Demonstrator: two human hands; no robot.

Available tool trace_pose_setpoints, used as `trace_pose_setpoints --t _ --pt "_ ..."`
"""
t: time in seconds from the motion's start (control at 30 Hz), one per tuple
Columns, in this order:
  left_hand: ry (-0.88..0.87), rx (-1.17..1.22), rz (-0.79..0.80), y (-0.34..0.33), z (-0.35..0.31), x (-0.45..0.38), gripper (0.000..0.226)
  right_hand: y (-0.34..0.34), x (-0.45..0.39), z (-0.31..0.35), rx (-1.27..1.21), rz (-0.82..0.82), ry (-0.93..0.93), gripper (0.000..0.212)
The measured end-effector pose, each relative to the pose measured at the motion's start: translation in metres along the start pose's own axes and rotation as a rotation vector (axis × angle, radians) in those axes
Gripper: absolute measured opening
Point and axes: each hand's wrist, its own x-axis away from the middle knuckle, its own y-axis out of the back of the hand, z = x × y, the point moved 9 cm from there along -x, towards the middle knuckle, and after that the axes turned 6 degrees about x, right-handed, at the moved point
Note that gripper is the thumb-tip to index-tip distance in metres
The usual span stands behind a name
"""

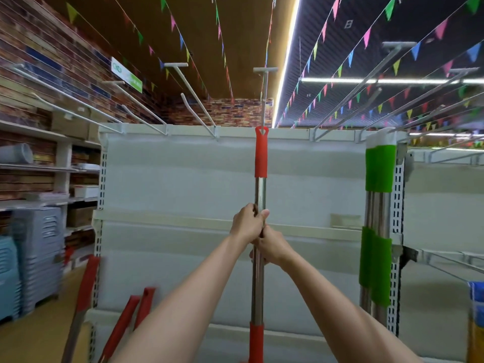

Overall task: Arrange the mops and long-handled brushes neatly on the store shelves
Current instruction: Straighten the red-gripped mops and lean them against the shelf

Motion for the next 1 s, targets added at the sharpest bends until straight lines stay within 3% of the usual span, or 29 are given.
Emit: trace_pose_setpoints --t 0.2,0.47,0.6,0.8,1.0 --pt "-0.056 -0.026 0.07 -0.002 0.0 -0.007 0.031 0.007 -0.009 -0.005 -0.008 -0.055 -0.008 0.043" --pt "-0.065 0.098 0.175 -0.004 0.013 0.01 0.03 -0.018 0.02 -0.028 0.05 -0.039 -0.111 0.074" --pt "-0.001 0.102 0.208 -0.017 0.048 0.028 0.011 -0.033 0.038 -0.041 0.078 -0.017 -0.137 0.065" --pt "0.091 0.173 0.27 -0.03 0.095 0.067 0.027 -0.05 0.067 -0.056 0.14 -0.037 -0.125 0.056" --pt "0.305 0.226 0.387 -0.041 0.188 0.133 0.026 -0.095 0.116 -0.115 0.203 0.054 -0.295 0.054"
